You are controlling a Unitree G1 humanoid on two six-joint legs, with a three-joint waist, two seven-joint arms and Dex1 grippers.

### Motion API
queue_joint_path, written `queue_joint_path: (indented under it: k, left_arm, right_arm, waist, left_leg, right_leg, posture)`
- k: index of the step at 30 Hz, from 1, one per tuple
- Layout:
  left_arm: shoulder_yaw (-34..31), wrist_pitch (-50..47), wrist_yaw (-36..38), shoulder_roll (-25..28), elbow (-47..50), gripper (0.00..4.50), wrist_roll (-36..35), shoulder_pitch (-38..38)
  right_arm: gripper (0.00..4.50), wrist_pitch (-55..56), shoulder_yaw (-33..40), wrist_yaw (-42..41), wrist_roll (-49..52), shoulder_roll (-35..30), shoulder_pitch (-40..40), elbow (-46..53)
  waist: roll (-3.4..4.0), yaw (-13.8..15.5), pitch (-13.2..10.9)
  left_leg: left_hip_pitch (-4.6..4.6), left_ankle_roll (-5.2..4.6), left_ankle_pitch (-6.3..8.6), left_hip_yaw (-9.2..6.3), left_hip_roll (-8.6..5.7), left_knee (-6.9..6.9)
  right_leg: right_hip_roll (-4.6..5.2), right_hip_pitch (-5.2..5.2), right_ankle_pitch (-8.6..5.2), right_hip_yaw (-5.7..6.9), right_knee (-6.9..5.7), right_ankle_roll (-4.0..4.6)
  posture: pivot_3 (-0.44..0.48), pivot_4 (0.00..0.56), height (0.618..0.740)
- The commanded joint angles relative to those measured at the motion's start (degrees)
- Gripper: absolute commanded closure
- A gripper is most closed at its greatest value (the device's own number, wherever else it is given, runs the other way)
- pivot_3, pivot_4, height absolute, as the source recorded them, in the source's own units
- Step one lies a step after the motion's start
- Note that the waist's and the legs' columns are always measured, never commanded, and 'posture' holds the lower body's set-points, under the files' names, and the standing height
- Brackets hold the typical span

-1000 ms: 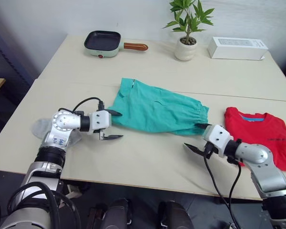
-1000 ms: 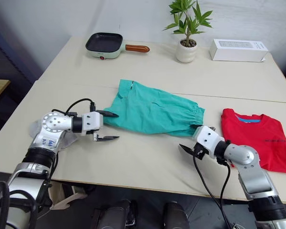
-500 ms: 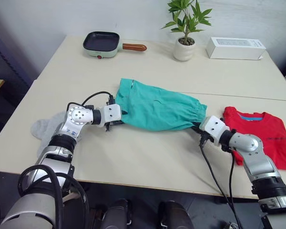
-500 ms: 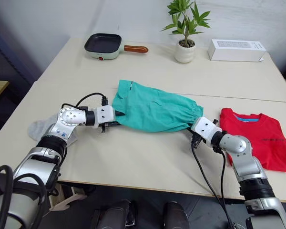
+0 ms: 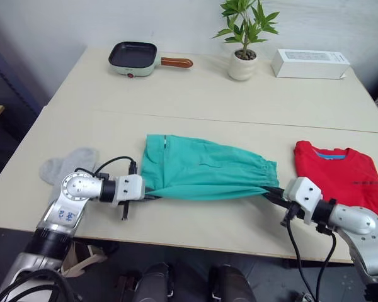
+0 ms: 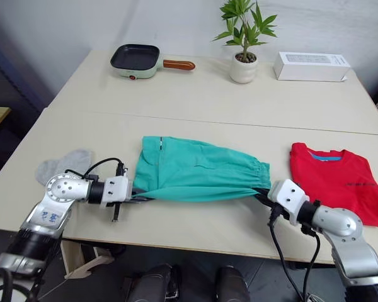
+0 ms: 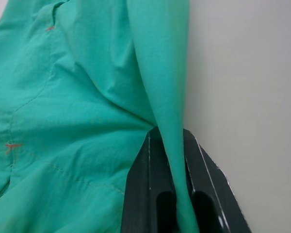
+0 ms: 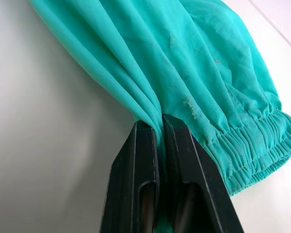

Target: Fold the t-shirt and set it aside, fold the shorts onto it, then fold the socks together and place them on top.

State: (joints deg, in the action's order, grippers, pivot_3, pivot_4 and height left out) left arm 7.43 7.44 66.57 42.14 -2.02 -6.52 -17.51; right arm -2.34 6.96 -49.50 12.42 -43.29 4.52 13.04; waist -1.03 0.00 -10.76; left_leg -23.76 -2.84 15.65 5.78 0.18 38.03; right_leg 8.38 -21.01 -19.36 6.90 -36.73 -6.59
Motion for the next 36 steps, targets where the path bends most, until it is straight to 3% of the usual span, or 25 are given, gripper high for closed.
queue_joint_path:
  k: [1,6,8,11,14,16,18,20,23,26,27,30,33,36]
  left_arm:
    - [-2.05,-4.72,-1.71,2.31,8.8,4.43,-1.07,4.36]
    - [-4.21,-8.6,-6.64,2.31,15.09,4.43,-0.79,9.67]
    - [-4.9,-10.6,-7.85,1.61,15.97,3.98,-1.84,10.29]
    - [-6.36,-9.91,-7.49,2.21,16.9,3.14,-3.36,10.49]
    - [-11.29,-21.73,0.2,6.42,21.36,2.23,-17.72,12.72]
    - [-14.76,-29.9,3.82,9.77,22.51,2.21,-26.78,12.61]
    - [-16.77,-35.07,4.91,11.19,22.51,2.21,-32.57,10.96]
    - [-16.54,-35.86,1.81,8.67,21.22,2.4,-33.21,6.99]
    - [-11.88,-34.06,-4.66,1.41,18.44,3.12,-28.68,-0.25]
    - [-4.07,-28.39,-8.61,-5.2,13.43,4.1,-19.27,-5.26]
    - [-1.38,-25.35,-10.32,-7.63,10.88,4.45,-15.4,-6.77]
    - [3.82,-18.02,-13.19,-14.05,3.44,4.48,-8.51,-9.83]
    - [7.7,-8.67,-16.58,-17.04,-6.61,4.48,0.11,-12.87]
    - [7.62,-10.02,-20.94,-20.8,-12.81,4.48,2.07,-13.56]
  right_arm:
    - [4.5,0.83,3.64,-1.08,0.98,-1.9,2.49,1.9]
    - [4.5,0.86,3.74,-3.11,2.07,-2.64,5.4,4.22]
    - [4.5,1.78,3.8,-2.3,1.65,-1.68,5.18,3.24]
    - [3.59,0.26,4.68,-5.53,6.36,-1.89,6.45,4.77]
    - [2.54,-8.01,8.13,-9.77,15.26,-5.03,9.06,9.78]
    - [1.9,-15.78,11.88,-12.38,23.23,-8.35,10.37,12.96]
    - [1.97,-22.37,14.02,-11.03,31.87,-9.34,8.85,16.0]
    - [2.41,-25.73,12.67,-7.71,36.29,-7.82,5.88,18.93]
    - [3.43,-24.57,4.12,-0.67,31.33,-1.15,0.33,21.99]
    - [4.49,-18.96,-6.75,6.81,17.93,7.13,-3.83,19.44]
    - [4.5,-16.44,-10.35,9.4,12.58,9.64,-4.86,17.45]
    - [4.5,-10.58,-18.57,14.29,0.81,14.85,-6.36,11.54]
    - [4.5,-8.71,-17.69,22.56,-3.03,21.43,-7.18,7.6]
    - [4.5,-5.2,-15.28,24.68,-5.33,22.68,-6.36,4.72]
  waist:
    - [0.05,0.09,-0.03]
    - [0.09,0.05,-0.04]
    - [0.09,0.05,-0.05]
    - [0.09,0.09,-0.05]
    - [0.16,-0.01,-0.09]
    - [0.31,-0.04,-0.18]
    - [0.32,-0.01,-0.18]
    - [0.33,0.01,-0.18]
    - [0.29,0.44,-0.15]
    - [0.26,0.89,-0.11]
    - [0.25,1.08,-0.11]
    - [0.25,1.36,-0.11]
    - [0.21,1.35,-0.09]
    - [0.21,1.29,-0.09]
  left_leg:
    - [0.19,-0.02,0.07,0.0,-0.02,-0.05]
    - [0.56,0.08,0.32,-0.03,0.03,-0.23]
    - [0.57,0.09,0.32,-0.03,0.03,-0.27]
    - [0.57,0.09,0.31,-0.02,0.03,-0.27]
    - [0.56,0.08,0.32,-0.02,0.03,-0.33]
    - [0.55,0.06,0.33,-0.03,0.05,-0.37]
    - [0.58,0.05,0.32,-0.11,0.09,-0.38]
    - [0.62,0.08,0.31,-0.2,0.11,-0.38]
    - [0.63,0.14,0.29,-0.25,0.1,-0.41]
    - [0.59,0.17,0.26,-0.2,-0.07,-0.52]
    - [0.59,0.16,0.25,-0.15,-0.15,-0.55]
    - [0.51,0.07,0.1,0.1,-0.27,-0.6]
    - [0.46,0.03,0.08,0.15,-0.28,-0.6]
    - [0.47,-0.02,0.04,0.18,-0.26,-0.57]
  right_leg:
    - [0.04,0.21,-0.01,0.0,0.09,0.01]
    - [0.06,0.54,-0.04,0.0,0.33,0.06]
    - [0.05,0.54,-0.04,0.01,0.36,0.07]
    - [0.03,0.54,-0.04,0.02,0.37,0.07]
    - [0.05,0.55,-0.04,0.03,0.46,0.07]
    - [0.06,0.58,-0.04,0.02,0.59,0.07]
    - [0.04,0.65,-0.04,0.04,0.68,0.07]
    - [0.02,0.73,-0.04,0.08,0.72,0.08]
    - [0.01,0.75,-0.04,0.12,0.75,0.08]
    - [0.02,0.67,-0.04,0.12,0.73,0.06]
    - [-0.02,0.64,-0.03,0.13,0.7,0.06]
    - [-0.3,0.42,-0.03,0.08,0.62,0.05]
    - [-0.35,0.41,0.0,0.13,0.51,0.0]
    - [-0.33,0.43,0.02,0.28,0.47,-0.04]
  posture:
    - [0.0,0.15,0.74]
    - [0.0,0.15,0.74]
    - [0.0,0.15,0.74]
    - [0.0,0.15,0.74]
    - [0.0,0.15,0.74]
    - [0.0,0.15,0.74]
    - [0.0,0.15,0.74]
    - [0.0,0.15,0.74]
    - [0.0,0.15,0.74]
    - [0.0,0.15,0.74]
    - [0.0,0.15,0.74]
    - [0.0,0.15,0.74]
    - [0.0,0.15,0.74]
    - [0.0,0.15,0.74]
